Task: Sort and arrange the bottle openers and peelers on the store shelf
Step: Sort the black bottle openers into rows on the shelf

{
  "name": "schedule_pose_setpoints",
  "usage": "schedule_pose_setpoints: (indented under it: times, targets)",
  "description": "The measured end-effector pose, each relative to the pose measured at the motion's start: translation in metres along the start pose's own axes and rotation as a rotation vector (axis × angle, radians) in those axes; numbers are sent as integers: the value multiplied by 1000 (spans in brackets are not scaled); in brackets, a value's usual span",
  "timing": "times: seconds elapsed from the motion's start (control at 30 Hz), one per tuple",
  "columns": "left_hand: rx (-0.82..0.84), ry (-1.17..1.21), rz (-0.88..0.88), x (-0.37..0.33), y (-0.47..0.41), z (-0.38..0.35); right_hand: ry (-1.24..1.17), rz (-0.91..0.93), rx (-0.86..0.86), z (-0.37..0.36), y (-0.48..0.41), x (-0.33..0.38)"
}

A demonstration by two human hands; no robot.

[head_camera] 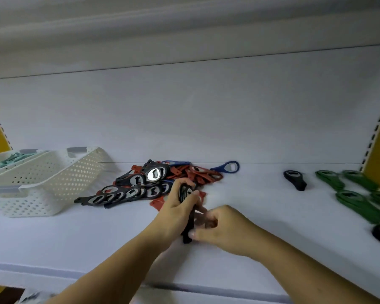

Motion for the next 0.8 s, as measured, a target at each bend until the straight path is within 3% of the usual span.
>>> schedule_pose_setpoints:
  times: [0.13,0.23,0.4,0.57,0.8]
  targets:
    - [55,-186,-304,-33,23,-65,-152,-47,-138,36,39,-6]
    - [115,-211,-427,-41,33,-105,-167,-44,-189,56,69,-16]
    - [260,-347,-539,-32,41,-162,-142,-61,-314,86,110,-36]
    - [444,-510,-576,-16,46,-186,-69,-57,-314,102,131,-42]
    - [427,-595,-600,-1,49,-189,-14,-58,-270,99,140,-50]
Point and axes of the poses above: each hand's wrist, its own y-axis away from the middle knuckle, its own z-axis out of the back of the hand, x = y × z, the point moved 10 cm from there along -y, towards the middle knuckle, and after that the axes turned 14 degrees about z, right-handed, at the moved point
